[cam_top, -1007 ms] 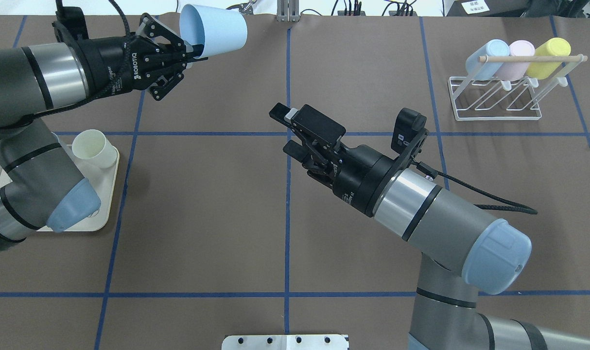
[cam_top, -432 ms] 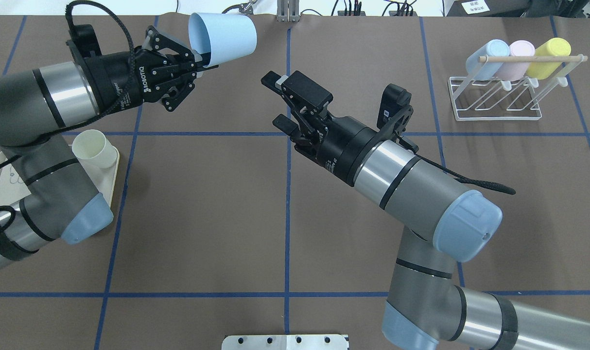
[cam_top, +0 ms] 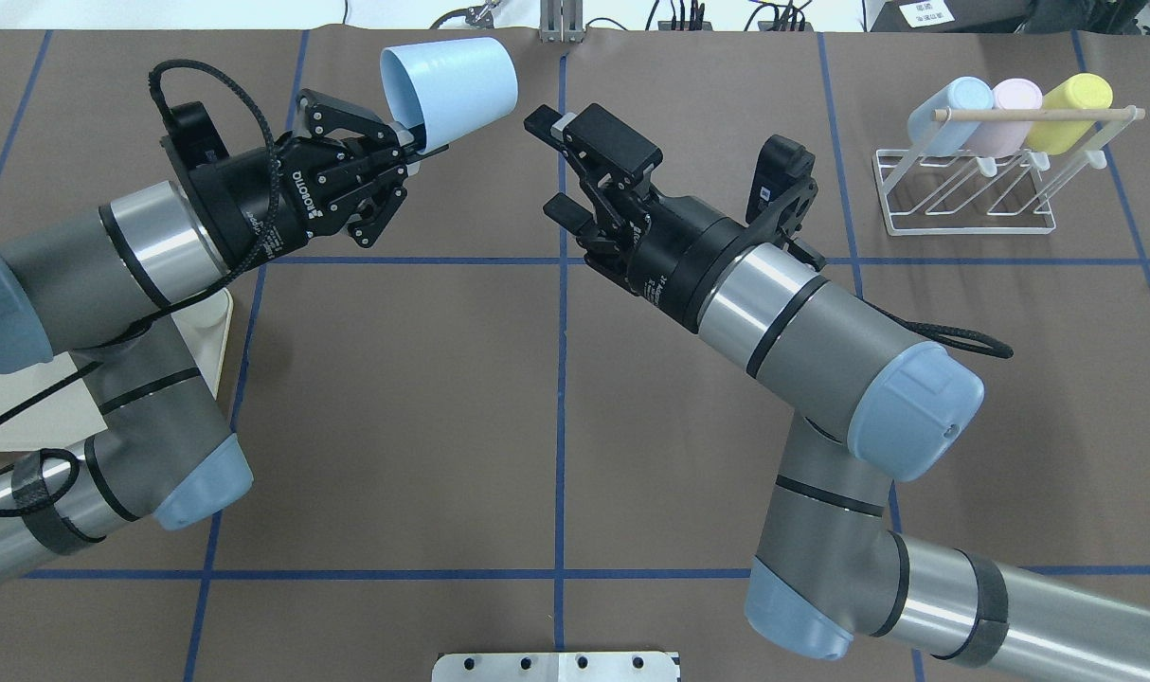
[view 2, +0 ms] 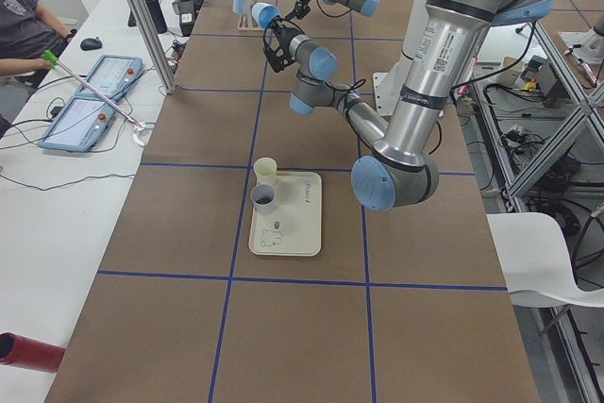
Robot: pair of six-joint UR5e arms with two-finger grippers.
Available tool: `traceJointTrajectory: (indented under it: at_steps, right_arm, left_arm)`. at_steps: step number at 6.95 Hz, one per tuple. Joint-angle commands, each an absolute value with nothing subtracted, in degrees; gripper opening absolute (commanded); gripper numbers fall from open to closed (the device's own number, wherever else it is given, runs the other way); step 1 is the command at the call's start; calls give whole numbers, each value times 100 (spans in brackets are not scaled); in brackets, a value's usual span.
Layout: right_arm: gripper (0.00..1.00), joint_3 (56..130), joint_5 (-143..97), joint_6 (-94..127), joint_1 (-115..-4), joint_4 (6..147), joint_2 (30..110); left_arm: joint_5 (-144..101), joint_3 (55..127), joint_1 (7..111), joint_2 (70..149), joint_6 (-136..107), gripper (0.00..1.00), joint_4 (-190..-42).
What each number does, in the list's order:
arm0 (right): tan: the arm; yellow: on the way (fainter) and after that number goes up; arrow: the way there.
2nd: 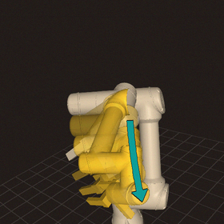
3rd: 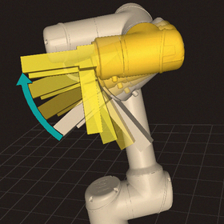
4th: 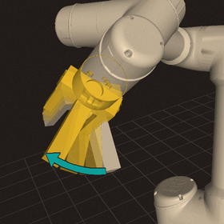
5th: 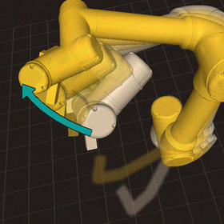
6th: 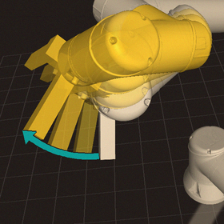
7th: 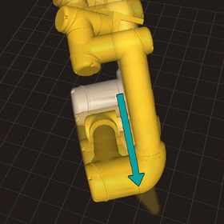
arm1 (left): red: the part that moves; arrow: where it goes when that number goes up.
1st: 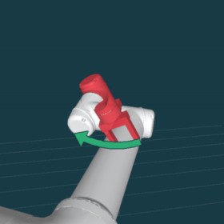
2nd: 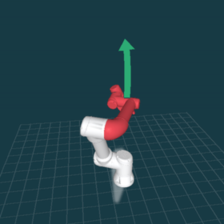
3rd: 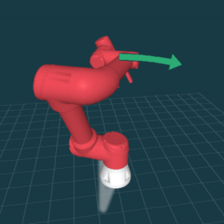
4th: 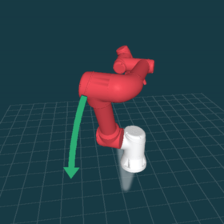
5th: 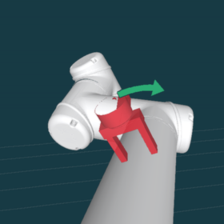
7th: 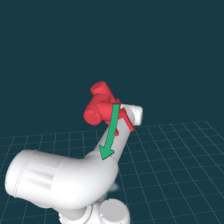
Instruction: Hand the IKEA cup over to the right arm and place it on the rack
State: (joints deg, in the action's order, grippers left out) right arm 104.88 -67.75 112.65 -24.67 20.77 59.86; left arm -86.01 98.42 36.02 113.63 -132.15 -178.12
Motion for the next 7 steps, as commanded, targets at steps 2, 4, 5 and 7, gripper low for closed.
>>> traceJointTrajectory:
  at_steps: [2,4,5,7]
  right_arm:
    - [100,10451,-6776,11312,-2479,2074,5977]
    - [100,10389,-6776,11312,-2470,2074,5968]
    - [100,10389,-6776,11355,-2470,2074,5976]
    - [100,10380,-6776,11355,-2470,2066,5968]
  left_arm:
    - [-8114,9738,3218,11495,-13245,0,-17903]
    - [-7858,9589,3015,11724,-13228,0,-17921]
    - [-7857,9589,3015,11733,-13236,0,-17921]
    - [-7857,9571,3006,11690,-13228,0,-18061]
